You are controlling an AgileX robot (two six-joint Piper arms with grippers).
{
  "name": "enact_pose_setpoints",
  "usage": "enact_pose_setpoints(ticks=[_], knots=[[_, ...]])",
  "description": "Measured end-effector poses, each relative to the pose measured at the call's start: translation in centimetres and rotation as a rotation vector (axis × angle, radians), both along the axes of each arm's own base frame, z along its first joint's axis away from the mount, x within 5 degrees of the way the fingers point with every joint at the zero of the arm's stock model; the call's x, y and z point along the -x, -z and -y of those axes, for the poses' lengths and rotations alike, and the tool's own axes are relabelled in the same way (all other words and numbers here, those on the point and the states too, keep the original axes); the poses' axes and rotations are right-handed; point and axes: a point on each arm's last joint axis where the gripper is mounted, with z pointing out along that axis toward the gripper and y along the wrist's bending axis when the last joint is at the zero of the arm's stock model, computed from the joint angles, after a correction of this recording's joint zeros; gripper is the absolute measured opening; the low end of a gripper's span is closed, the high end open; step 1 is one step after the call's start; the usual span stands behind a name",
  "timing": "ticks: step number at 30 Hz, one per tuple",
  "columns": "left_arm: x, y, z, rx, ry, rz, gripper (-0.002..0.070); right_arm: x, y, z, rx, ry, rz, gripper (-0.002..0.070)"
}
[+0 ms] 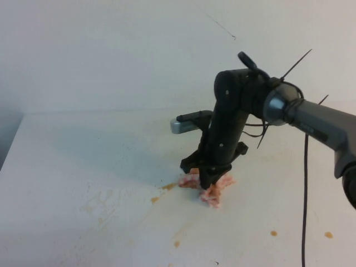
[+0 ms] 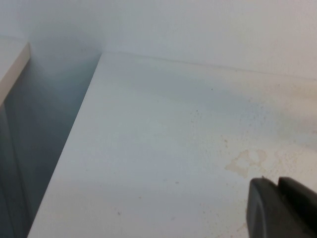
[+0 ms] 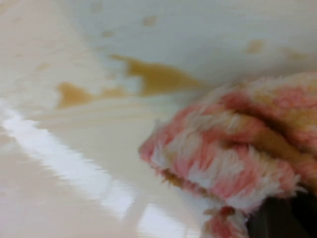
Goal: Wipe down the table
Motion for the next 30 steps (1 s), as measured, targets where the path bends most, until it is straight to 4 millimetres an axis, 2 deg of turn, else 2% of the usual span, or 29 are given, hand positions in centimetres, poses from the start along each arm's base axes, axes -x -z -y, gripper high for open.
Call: enact_pose_setpoints(ticks=[4, 7, 9, 14, 16, 19, 21, 24, 27, 30], knots=[[0.0, 0.0, 0.0, 0.000, 0.000, 0.000, -0.0004, -1.6, -0.2, 2.6, 0.006, 0.009, 0.022, 0.0023], [0.0, 0.0, 0.0, 0.000, 0.000, 0.000, -0.0004, -2.4, -1.2, 3.5, 0.011, -0.007, 0.065, 0.0023], [0.0, 0.0, 0.0, 0.000, 0.000, 0.000, -0.0004, -2.9, -2.6, 3.5, -0.010, -0.019, 0.111, 0.0023], [0.0, 0.0, 0.0, 0.000, 0.000, 0.000, -0.0004, -3.2, -8.0, 1.9, -0.234, -0.042, 0.200, 0.0023], [0.0, 0.0, 0.0, 0.000, 0.000, 0.000, -0.0004, -2.7, -9.5, 0.7, -0.336, -0.068, 0.215, 0.0023], [0.0, 0.0, 0.0, 0.000, 0.000, 0.000, -0.0004, -1.6, -10.2, -1.7, -0.434, -0.122, 0.218, 0.0023], [0.0, 0.0, 0.0, 0.000, 0.000, 0.000, -0.0004, -0.7, -9.7, -3.3, -0.449, -0.161, 0.204, 0.0023], [0.0, 0.0, 0.0, 0.000, 0.000, 0.000, -0.0004, 0.7, -7.6, -5.8, -0.443, -0.209, 0.153, 0.0023], [0.0, 0.0, 0.0, 0.000, 0.000, 0.000, -0.0004, 1.9, -4.1, -7.9, -0.406, -0.242, 0.072, 0.0023], [0.0, 0.0, 0.0, 0.000, 0.000, 0.000, -0.0004, 2.2, -0.7, -8.3, -0.340, -0.211, -0.011, 0.0023]])
